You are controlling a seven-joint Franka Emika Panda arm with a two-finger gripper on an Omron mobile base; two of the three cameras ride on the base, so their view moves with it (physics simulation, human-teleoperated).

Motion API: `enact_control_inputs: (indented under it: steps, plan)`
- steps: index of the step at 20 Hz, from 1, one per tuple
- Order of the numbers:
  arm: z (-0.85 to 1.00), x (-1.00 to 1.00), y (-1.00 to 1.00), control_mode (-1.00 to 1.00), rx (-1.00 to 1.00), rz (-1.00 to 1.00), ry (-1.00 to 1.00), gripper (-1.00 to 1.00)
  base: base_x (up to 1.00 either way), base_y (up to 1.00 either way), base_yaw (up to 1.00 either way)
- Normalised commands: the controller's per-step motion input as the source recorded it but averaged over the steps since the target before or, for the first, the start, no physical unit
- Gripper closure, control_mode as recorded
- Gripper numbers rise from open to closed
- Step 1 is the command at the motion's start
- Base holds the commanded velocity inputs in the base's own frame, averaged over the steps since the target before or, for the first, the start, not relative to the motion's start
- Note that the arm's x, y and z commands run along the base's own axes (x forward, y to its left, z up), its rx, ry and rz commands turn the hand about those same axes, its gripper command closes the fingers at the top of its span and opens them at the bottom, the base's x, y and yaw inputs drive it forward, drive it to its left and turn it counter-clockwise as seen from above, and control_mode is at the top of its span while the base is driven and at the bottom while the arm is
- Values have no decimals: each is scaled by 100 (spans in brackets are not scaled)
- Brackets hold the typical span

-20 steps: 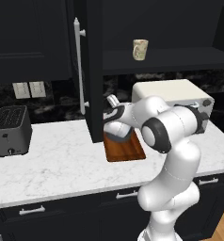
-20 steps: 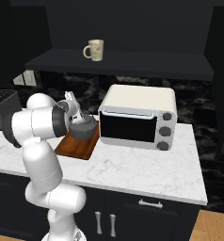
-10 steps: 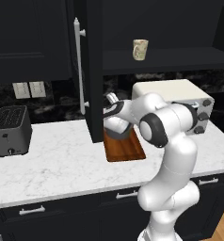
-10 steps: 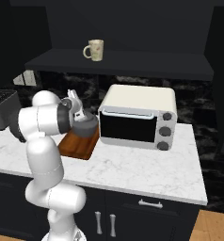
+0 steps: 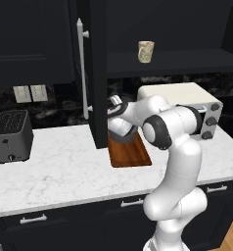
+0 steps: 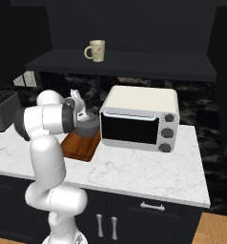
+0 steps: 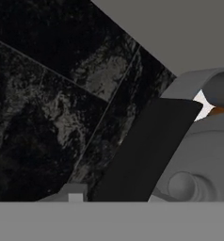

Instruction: Pick the kettle from the counter and place it on the tray. Then pick the mug from the cabinet and place it on the tray. Then close the cabinet doors.

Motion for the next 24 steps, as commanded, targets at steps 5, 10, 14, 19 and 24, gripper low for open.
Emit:
enact_control_inputs:
  steps: [5, 10, 14, 19, 24]
  plan:
    - [-5, 4, 0, -100, 0, -1, 0, 100, 0, 0, 0]
    - [-25, -11, 1, -100, 0, 0, 3, -100, 0, 0, 0]
    - [-24, -8, 5, -100, 0, -2, 7, -100, 0, 0, 0]
    - [-4, 0, 0, -100, 0, 0, 0, -100, 0, 0, 0]
    - [2, -17, 0, -100, 0, 0, 0, -100, 0, 0, 0]
